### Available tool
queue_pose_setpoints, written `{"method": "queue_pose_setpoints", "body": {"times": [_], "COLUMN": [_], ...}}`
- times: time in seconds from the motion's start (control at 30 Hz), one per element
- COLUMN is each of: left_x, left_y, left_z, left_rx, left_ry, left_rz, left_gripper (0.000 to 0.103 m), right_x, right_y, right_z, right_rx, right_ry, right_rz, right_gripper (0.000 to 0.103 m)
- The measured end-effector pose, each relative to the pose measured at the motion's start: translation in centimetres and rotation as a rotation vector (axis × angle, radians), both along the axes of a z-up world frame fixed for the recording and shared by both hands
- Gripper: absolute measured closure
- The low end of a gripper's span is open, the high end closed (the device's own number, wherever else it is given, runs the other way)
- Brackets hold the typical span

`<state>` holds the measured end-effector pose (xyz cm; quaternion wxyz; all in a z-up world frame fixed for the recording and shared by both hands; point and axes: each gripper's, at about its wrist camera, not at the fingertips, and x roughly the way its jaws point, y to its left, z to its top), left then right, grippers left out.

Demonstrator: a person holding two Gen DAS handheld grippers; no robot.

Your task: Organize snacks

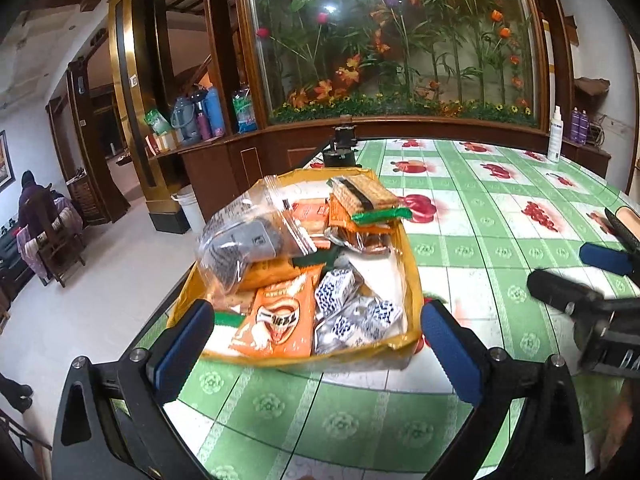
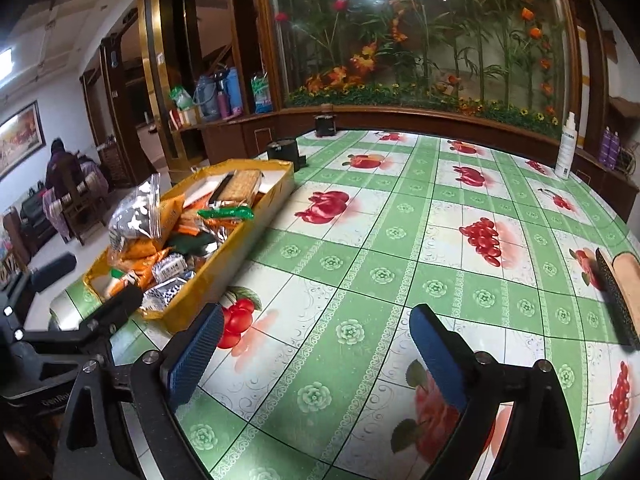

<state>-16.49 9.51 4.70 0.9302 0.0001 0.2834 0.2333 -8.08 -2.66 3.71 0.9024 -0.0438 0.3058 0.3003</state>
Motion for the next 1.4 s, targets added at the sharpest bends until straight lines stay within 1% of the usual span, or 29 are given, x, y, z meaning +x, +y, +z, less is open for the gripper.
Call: {"method": "queue_pose_setpoints", "body": {"times": [0.1,0.17,0.23,0.37,0.5,0.6,0.8,0.9,1.07,1.27,1.4], "left_x": [0.0,0.0,-0.2,-0.3,-0.4,-0.3,-0.6,-0.6,-0.3,0.1,0.1], "left_y": [-0.3,-0.2,0.0,0.2,0.7,1.2,2.5,2.9,3.2,3.1,3.4], "left_z": [-0.2,-0.3,-0.3,-0.1,-0.1,-0.3,-0.1,0.1,0.0,-0.5,-0.6], "left_rx": [0.022,0.023,0.009,-0.005,-0.031,-0.019,-0.024,-0.03,-0.048,-0.038,-0.054], "left_ry": [0.036,0.047,0.035,0.021,0.033,0.06,0.048,0.045,0.053,0.072,0.072], "left_rz": [0.004,0.007,0.013,0.033,0.04,0.071,0.138,0.155,0.154,0.146,0.152], "left_gripper": [0.0,0.0,0.0,0.0,0.0,0.0,0.0,0.0,0.0,0.0,0.0], "right_x": [0.2,0.0,-0.2,-1.2,-2.0,-2.3,-2.4,-2.4,-2.4,-2.4,-2.4], "right_y": [-0.6,-0.9,-0.8,0.4,1.3,1.5,1.7,1.8,1.9,2.1,2.1], "right_z": [0.0,0.0,0.2,0.3,0.4,0.5,0.5,0.5,0.5,0.3,0.3], "right_rx": [0.013,0.019,0.019,-0.027,-0.069,-0.075,-0.08,-0.085,-0.086,-0.096,-0.094], "right_ry": [0.011,0.01,0.0,-0.033,-0.072,-0.088,-0.096,-0.099,-0.1,-0.098,-0.097], "right_rz": [-0.012,-0.01,-0.002,0.03,0.051,0.062,0.07,0.076,0.076,0.076,0.075], "right_gripper": [0.006,0.006,0.006,0.005,0.004,0.002,0.002,0.002,0.002,0.002,0.001]}}
